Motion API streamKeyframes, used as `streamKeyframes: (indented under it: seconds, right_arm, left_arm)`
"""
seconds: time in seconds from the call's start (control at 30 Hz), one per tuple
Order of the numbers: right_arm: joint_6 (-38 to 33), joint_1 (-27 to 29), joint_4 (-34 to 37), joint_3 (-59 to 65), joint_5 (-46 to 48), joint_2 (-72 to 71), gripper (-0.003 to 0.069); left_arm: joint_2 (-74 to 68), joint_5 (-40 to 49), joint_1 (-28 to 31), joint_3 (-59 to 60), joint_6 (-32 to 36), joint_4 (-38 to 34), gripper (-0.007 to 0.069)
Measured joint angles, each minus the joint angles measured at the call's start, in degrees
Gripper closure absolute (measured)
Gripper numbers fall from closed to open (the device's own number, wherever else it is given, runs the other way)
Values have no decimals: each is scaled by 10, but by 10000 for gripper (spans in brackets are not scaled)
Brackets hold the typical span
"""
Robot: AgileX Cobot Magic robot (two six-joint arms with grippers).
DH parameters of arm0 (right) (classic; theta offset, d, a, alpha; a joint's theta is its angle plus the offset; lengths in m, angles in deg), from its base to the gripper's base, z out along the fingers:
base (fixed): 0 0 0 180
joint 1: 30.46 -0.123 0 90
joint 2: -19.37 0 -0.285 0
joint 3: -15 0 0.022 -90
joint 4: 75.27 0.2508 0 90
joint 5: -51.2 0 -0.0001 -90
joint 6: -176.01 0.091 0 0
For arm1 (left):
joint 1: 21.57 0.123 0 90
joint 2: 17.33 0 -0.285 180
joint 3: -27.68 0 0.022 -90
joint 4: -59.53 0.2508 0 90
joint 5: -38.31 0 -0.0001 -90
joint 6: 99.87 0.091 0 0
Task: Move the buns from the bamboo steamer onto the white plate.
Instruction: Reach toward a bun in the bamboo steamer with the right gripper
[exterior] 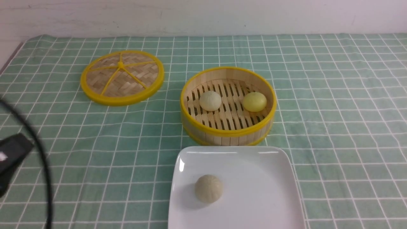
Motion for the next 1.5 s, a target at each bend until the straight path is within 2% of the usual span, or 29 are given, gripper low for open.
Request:
streamKeyframes:
  seconds: [0.03, 0.07, 0.13, 0.27, 0.37, 0.47, 0.57, 0.67, 0.73, 0.87, 0.93, 0.97, 1.0, 1.07, 1.17, 1.2, 1.3, 1.4, 1.5]
  right_arm:
    - [-23, 0, -12, -44, 79, 84, 661]
    - [-23, 0, -15, -49, 89, 84, 660]
    - [-39, 0, -46, -110, 205, 208, 659]
    - [-64, -5, -61, -185, 348, 384, 658]
    - [-143, -41, -8, -233, 418, 502, 656]
    - [-252, -125, 99, -311, 462, 607, 654]
    - [-275, -182, 103, -389, 460, 677, 653]
    - [-218, -222, 29, -492, 437, 763, 649]
    - [-137, -236, -68, -569, 415, 821, 641]
    - [-6, -241, -206, -687, 401, 903, 613]
    - [42, -241, -271, -739, 394, 938, 589]
    - [42, -241, -277, -744, 393, 938, 586]
    - [81, -241, -326, -777, 383, 965, 559]
    - [120, -241, -370, -806, 362, 991, 518]
    - [154, -241, -421, -823, 319, 1021, 445]
    - [155, -241, -425, -823, 316, 1023, 445]
    - [165, -241, -482, -825, 256, 1060, 369]
    - [166, -241, -514, -825, 230, 1089, 345]
    - [167, -241, -520, -826, 227, 1104, 363]
  left_arm:
    - [-72, 70, 0, -34, 25, 4, 623]
    - [-72, 79, 0, -38, 27, 4, 623]
    - [-168, 174, 0, -83, 61, 9, 623]
    - [-273, 236, 0, -114, 102, 7, 623]
    - [-326, 242, 0, -117, 110, 3, 623]
    - [-356, 243, 0, -117, 112, 0, 621]
    - [-360, 243, 0, -117, 114, -3, 617]
    - [-360, 243, 0, -117, 114, -9, 612]
    - [-360, 243, 0, -117, 114, -10, 607]
    - [-360, 241, 0, -118, 114, -10, 601]
    - [-360, 237, 0, -118, 114, -10, 600]
    - [-360, 237, 0, -118, 114, -10, 599]
    - [-360, 234, 0, -118, 114, -9, 596]
    - [-360, 231, 0, -118, 114, -9, 593]
    - [-360, 227, 0, -118, 114, -9, 589]
    - [-360, 226, 0, -118, 114, -9, 589]
    - [-360, 225, 0, -118, 115, -9, 584]
    - [-360, 225, 0, -118, 116, -9, 581]
    - [-360, 225, 0, -118, 116, -9, 579]
